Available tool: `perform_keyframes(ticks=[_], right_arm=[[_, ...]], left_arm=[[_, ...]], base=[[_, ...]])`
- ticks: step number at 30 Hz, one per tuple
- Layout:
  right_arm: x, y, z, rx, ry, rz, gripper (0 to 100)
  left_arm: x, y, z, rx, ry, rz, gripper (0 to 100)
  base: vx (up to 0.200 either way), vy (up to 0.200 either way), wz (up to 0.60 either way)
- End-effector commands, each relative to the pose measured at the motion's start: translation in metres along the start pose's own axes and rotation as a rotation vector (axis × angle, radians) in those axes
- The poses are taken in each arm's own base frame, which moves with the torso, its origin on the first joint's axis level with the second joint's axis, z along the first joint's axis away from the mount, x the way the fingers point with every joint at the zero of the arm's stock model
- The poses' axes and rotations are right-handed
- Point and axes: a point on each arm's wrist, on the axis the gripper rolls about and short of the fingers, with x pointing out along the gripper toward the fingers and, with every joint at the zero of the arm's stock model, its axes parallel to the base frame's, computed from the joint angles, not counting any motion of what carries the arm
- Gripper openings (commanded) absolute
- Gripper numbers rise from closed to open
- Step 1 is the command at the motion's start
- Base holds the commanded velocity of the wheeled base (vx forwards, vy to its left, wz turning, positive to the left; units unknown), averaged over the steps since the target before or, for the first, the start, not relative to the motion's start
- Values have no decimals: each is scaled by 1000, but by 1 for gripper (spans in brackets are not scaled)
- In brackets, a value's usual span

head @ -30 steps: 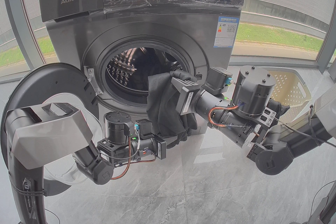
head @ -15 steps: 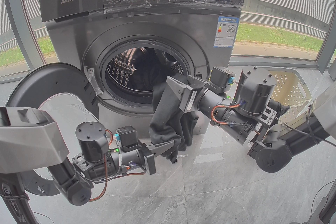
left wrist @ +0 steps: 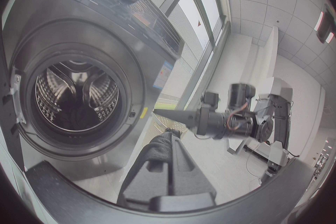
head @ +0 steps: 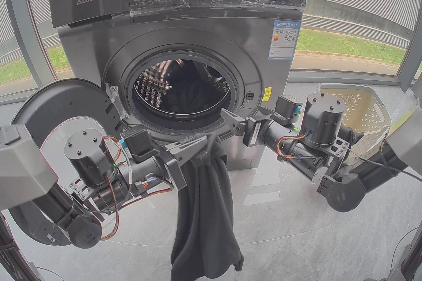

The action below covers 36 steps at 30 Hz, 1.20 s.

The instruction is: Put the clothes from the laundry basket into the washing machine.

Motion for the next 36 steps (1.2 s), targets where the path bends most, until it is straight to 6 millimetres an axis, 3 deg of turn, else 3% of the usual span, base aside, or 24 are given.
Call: perform_keyframes(ticks=[1, 7, 15, 30, 36], right_arm=[[-4, -21, -6, -9, 35, -60, 100], [-11, -41, -22, -9, 87, -117, 100], [-25, -52, -36, -6, 148, -76, 100], [-23, -62, -85, -12, 262, -66, 100], [-27, -62, -91, -19, 303, -20, 100]], left_arm=[[-1, 8, 15, 13, -60, 32, 0], [-6, 3, 25, 26, -86, 18, 0], [-12, -6, 37, 41, -117, -6, 0], [-15, -8, 41, 56, -118, -49, 0], [-13, -6, 44, 62, -132, -46, 0]], base=[[0, 0, 0], [0, 0, 0], [0, 0, 0], [0, 0, 0], [0, 0, 0]])
